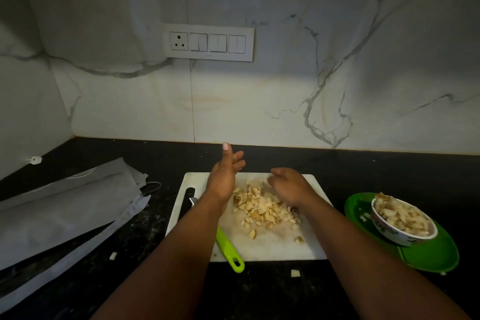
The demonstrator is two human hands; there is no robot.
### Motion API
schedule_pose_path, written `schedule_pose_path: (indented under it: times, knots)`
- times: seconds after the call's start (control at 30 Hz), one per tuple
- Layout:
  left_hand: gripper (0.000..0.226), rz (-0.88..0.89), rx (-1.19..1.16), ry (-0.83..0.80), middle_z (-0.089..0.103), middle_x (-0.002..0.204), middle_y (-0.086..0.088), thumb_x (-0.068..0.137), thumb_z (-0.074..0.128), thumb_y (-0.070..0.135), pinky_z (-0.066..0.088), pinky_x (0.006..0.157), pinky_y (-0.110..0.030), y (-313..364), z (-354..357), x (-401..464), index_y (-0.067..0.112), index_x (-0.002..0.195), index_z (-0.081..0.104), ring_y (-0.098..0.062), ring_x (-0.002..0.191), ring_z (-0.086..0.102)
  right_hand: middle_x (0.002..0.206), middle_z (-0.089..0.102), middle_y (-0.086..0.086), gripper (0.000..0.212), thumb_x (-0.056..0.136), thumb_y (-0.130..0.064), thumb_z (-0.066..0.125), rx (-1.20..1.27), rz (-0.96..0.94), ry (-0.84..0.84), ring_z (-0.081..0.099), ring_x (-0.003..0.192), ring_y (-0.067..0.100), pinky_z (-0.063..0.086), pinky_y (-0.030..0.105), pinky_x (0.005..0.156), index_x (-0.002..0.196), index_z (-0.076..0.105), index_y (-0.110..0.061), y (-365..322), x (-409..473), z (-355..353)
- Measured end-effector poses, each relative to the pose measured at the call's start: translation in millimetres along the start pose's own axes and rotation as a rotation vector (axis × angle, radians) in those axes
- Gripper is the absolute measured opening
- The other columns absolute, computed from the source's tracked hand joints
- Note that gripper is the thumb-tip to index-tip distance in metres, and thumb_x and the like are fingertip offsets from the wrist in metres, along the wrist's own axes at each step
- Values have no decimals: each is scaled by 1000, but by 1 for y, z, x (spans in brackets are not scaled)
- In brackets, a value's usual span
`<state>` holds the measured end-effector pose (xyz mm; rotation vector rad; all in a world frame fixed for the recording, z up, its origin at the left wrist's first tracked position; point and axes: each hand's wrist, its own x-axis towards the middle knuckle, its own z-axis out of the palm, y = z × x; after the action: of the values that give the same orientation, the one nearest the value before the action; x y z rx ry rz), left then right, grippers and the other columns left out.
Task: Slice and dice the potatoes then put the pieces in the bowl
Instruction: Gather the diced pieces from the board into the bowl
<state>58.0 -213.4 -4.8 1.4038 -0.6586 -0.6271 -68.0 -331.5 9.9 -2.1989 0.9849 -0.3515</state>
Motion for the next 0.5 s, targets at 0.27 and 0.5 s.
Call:
schedule_pose_path:
  times: [0.27, 0.5]
  knots:
    - [92, 12, -5, -13, 61, 145, -2, 81, 23, 90, 30, 123, -49, -16, 0, 19, 35, 148, 54, -18, 141, 50, 102, 75, -11, 30, 92, -7, 56, 208, -293, -129, 68, 98, 3, 51, 33, 99, 102, 77, -26, 2, 13, 11]
    - [98, -33, -133, -93, 51, 156, -9, 80, 24, 89, 23, 127, -46, -16, -6, 21, 32, 157, 43, -27, 151, 38, 110, 56, -6, 28, 87, -40, 62, -242, -350, -232, 56, 97, 10, 49, 31, 79, 110, 63, -24, -17, 11, 38]
